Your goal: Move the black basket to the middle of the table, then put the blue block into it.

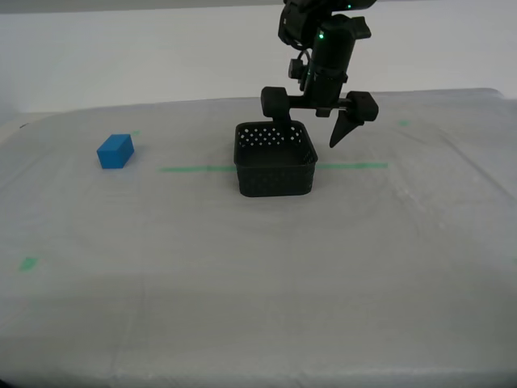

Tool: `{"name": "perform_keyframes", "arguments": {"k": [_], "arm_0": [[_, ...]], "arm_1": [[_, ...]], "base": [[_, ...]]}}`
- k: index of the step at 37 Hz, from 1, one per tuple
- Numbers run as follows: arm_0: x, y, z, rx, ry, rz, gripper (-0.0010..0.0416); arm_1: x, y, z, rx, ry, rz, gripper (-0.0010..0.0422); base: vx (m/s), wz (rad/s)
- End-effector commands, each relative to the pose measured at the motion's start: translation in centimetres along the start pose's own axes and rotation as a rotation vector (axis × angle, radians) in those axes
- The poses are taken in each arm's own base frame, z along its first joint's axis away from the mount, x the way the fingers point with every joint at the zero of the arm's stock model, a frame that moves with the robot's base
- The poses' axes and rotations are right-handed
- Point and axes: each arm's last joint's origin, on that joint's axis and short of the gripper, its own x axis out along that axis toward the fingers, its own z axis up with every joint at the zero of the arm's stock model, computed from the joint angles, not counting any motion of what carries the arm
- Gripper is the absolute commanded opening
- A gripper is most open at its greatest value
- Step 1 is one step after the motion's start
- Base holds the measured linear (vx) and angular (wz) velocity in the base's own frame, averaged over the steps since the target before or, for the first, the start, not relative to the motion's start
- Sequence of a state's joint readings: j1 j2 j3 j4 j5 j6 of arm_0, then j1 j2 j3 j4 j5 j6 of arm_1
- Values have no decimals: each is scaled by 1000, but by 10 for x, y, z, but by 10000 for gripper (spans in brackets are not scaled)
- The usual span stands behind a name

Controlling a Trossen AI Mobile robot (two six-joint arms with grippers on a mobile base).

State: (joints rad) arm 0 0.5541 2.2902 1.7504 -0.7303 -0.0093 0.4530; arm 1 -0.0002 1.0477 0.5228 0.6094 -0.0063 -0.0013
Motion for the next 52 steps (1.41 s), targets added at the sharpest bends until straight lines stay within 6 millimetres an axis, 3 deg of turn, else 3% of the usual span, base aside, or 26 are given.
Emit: {"name": "perform_keyframes", "arguments": {"k": [1, 15, 31, 41, 52], "arm_0": [[-7, 1, 2, -14, 13, -9, 400], [-63, 1, 14, -48, -37, -4, 400], [-144, -33, 10, -37, -85, -94, 400], [-158, -63, 8, -4, -75, -126, 401], [-161, -117, -18, 99, -135, -133, 401]], "arm_1": [[0, 0, 1, 1, -6, 1, 0], [0, 0, 1, 1, -7, 1, 0], [0, 0, 1, 1, -6, 1, 0], [0, 0, 1, 1, -6, 1, 0], [0, 0, 1, 1, -6, 1, 0]], "base": [[0, 0], [0, 0], [0, 0], [0, 0], [0, 0]]}}
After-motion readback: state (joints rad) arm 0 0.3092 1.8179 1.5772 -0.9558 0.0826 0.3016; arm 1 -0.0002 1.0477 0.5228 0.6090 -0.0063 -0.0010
